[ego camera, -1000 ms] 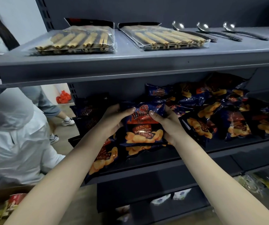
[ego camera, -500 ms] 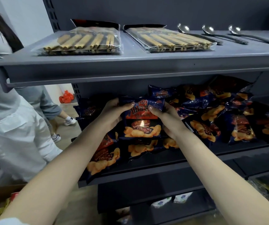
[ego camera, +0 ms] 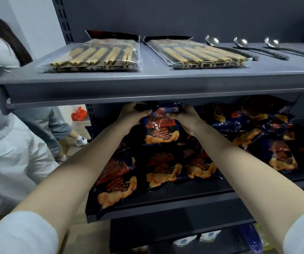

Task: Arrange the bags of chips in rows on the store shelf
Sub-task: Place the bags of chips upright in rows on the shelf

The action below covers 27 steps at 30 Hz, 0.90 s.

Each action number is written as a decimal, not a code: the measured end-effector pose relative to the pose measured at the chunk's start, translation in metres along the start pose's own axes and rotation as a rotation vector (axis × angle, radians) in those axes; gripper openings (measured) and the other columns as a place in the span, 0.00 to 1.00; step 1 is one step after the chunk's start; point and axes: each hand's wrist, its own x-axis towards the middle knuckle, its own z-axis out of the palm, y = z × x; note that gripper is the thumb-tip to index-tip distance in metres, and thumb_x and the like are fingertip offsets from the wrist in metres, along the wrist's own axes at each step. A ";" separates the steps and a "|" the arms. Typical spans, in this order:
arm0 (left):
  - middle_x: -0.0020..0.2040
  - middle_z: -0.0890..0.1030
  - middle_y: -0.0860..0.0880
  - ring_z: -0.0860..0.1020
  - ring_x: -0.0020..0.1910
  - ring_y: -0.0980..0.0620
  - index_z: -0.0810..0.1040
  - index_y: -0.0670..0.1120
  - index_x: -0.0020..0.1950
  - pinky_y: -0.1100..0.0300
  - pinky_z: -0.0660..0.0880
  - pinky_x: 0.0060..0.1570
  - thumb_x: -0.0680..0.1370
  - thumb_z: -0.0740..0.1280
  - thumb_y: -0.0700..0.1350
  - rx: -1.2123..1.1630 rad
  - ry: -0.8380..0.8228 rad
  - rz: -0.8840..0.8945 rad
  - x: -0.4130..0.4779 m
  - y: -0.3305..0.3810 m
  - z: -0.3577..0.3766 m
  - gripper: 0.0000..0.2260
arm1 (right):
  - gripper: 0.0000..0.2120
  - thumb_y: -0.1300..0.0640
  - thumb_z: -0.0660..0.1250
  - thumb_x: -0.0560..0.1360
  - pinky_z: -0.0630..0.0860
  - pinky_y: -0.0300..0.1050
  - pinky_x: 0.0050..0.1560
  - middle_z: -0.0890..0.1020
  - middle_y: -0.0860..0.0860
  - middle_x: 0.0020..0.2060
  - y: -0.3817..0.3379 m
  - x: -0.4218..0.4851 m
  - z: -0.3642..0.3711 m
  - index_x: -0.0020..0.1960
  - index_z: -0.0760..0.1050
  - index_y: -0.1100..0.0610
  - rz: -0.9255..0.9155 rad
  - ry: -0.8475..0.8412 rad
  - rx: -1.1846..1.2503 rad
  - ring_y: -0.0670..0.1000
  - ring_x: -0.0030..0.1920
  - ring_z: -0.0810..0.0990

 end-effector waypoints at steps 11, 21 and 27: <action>0.54 0.80 0.41 0.77 0.56 0.45 0.78 0.37 0.55 0.67 0.65 0.48 0.71 0.74 0.43 0.588 0.146 0.260 0.034 -0.030 -0.004 0.16 | 0.15 0.61 0.71 0.70 0.74 0.42 0.52 0.82 0.55 0.51 0.015 0.028 0.008 0.56 0.77 0.60 -0.065 0.078 -0.517 0.53 0.55 0.79; 0.44 0.82 0.39 0.81 0.44 0.39 0.79 0.39 0.51 0.54 0.75 0.39 0.75 0.68 0.49 1.214 0.241 0.626 0.014 -0.024 -0.010 0.14 | 0.11 0.65 0.62 0.74 0.67 0.36 0.45 0.83 0.56 0.48 0.016 0.039 0.011 0.36 0.77 0.56 -0.079 0.148 -0.786 0.54 0.53 0.80; 0.60 0.78 0.44 0.77 0.57 0.44 0.74 0.46 0.63 0.51 0.74 0.56 0.76 0.51 0.65 1.431 -0.336 0.750 -0.103 -0.033 0.025 0.29 | 0.10 0.66 0.59 0.75 0.68 0.37 0.48 0.82 0.58 0.51 0.020 0.045 0.013 0.46 0.79 0.60 -0.119 0.237 -0.790 0.56 0.55 0.79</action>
